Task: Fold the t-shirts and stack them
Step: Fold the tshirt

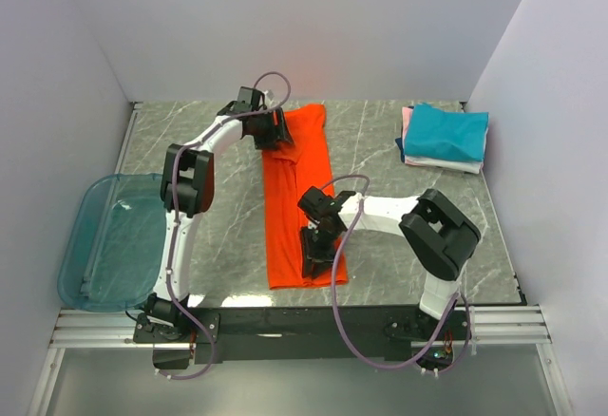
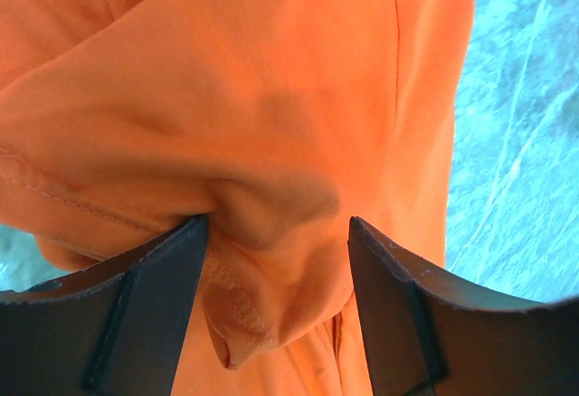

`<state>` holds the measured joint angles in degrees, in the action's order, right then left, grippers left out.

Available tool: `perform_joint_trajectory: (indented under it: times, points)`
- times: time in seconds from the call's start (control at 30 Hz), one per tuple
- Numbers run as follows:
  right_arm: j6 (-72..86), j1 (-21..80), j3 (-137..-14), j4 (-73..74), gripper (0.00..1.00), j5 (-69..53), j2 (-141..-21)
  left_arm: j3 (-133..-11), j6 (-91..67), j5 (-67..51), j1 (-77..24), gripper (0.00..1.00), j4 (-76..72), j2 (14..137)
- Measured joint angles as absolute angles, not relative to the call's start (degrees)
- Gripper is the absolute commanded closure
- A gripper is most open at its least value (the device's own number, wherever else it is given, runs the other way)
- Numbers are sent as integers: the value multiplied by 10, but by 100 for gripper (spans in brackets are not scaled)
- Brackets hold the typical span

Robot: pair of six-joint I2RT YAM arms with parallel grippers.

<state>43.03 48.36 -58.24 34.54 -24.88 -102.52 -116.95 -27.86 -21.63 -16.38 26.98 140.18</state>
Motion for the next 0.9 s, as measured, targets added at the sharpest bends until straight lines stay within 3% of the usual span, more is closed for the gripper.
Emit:
perform_joint_trajectory:
  times: [0.4,0.6,0.77,0.9]
  points:
    - [396,490,-637,399,57,-210,-1028,-1153,-272,-213,-175,24,239,1389]
    - [369,490,-656,465,55,-151,-938,-1115,-272,-192,-186,23,265,1345]
    - [356,481,-601,488,54,-114,-835,-1045,-278,-159,-202,21,282,1233]
    - [344,458,-533,503,52,-100,-799,-938,-288,-126,-221,22,277,1078]
